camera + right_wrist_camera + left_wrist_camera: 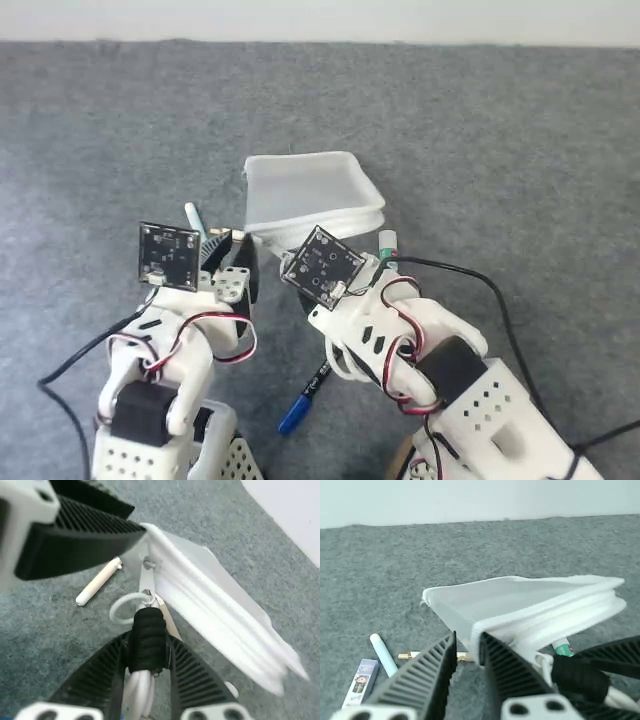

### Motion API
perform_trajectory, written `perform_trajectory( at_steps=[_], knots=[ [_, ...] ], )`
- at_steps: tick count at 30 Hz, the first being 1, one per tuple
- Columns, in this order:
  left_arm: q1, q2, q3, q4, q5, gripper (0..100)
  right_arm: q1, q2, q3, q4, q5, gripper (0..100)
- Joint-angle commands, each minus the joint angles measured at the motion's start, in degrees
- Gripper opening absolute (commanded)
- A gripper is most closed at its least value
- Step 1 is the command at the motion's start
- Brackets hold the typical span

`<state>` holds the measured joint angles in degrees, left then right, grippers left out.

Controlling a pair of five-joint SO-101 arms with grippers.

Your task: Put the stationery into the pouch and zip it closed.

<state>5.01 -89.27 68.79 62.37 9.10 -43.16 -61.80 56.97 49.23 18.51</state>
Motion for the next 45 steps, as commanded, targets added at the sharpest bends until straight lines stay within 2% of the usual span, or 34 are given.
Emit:
perform_trajectory(
  at_steps=[1, 13, 20, 26, 35, 40, 45],
  knots=[
    [-4.8, -0.8, -0.6, -0.5, -0.9, 1, 4.4, -1.7, -0.9, 0.3, 0.6, 0.6],
    [-6.3, -0.9, -0.6, -0.3, -1.1, 1, 6.5, -1.9, -1.7, 0.6, -0.3, 0.6],
    [-6.8, -0.9, -0.3, -0.2, -1.1, 1, 13.2, -1.9, -3.6, 0.6, -2.0, 0.6],
    [-10.9, -0.9, -0.4, -0.4, -1.1, 1, 16.5, -1.9, -4.0, 0.1, -3.6, 0.6],
    [-11.1, -0.9, -0.3, -0.4, -1.1, 1, 15.3, -1.9, -4.1, 0.6, -4.2, 0.6],
    [-11.3, -0.9, -0.2, -0.4, -1.1, 1, 22.7, -2.0, -6.4, 0.6, -7.0, 0.6],
    [-11.3, -0.9, -0.2, -0.4, -1.1, 1, 23.6, -2.0, -6.5, 0.4, -9.8, 0.6]
  ],
)
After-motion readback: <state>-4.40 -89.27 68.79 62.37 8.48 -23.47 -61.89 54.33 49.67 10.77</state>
